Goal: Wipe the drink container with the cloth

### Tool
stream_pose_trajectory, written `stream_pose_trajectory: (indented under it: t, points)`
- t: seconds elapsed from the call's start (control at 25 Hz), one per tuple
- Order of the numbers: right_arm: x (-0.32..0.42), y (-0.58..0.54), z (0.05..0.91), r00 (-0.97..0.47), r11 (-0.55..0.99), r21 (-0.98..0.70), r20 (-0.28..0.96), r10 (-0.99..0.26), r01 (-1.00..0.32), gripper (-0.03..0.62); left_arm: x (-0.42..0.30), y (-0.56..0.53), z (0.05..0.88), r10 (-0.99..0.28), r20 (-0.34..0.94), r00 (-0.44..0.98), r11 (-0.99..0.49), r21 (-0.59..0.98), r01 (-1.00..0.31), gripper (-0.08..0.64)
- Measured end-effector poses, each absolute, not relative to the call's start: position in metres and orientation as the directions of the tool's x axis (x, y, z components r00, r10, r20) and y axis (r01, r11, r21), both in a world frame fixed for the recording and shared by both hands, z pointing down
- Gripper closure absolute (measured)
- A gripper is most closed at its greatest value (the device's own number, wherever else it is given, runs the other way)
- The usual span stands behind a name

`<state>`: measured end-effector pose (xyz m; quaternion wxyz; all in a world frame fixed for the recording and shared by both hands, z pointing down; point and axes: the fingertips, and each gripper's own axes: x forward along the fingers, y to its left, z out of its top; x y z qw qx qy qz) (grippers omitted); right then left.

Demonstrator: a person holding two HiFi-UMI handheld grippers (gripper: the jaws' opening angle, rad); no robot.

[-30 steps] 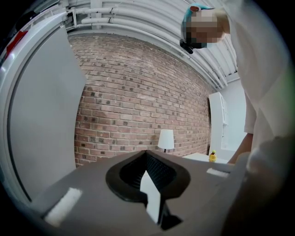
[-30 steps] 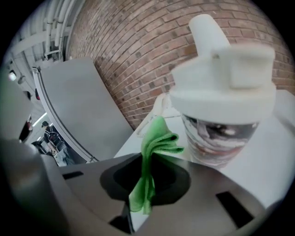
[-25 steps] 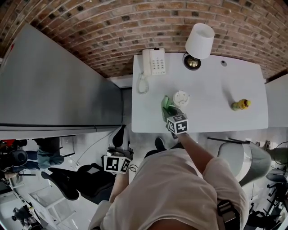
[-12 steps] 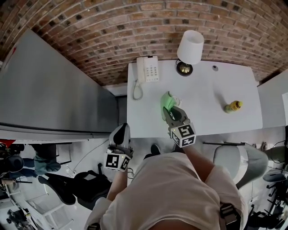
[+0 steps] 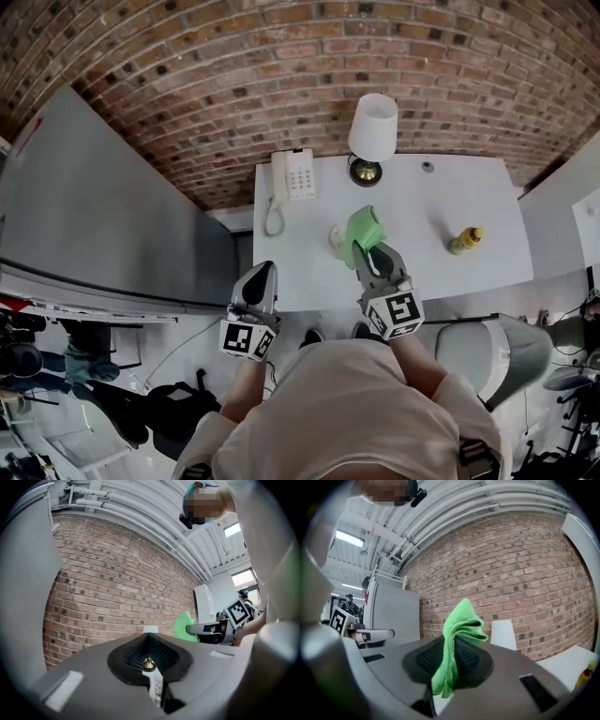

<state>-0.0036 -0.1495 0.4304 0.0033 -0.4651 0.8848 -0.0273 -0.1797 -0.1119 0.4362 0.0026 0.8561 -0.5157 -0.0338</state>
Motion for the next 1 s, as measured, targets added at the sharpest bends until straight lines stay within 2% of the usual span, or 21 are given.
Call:
stream_pose_trajectory:
  t: [0.24, 1.0]
  points:
    - [0.024, -0.130, 0.418, -0.549, 0.549, -0.013, -0.008, -0.836, -0.835, 0.538, -0.149, -0.109, 0.419, -0.863, -0.090, 0.497, -0.502, 0.043, -0.864, 0.550]
    - [0.053, -0.094, 0.383, -0.565, 0.571, -0.097, -0.089, -0.821, -0.815, 0.538, -0.109, -0.082, 0.394, -0.857, -0.144, 0.494, -0.505, 0.047, -0.862, 0.551]
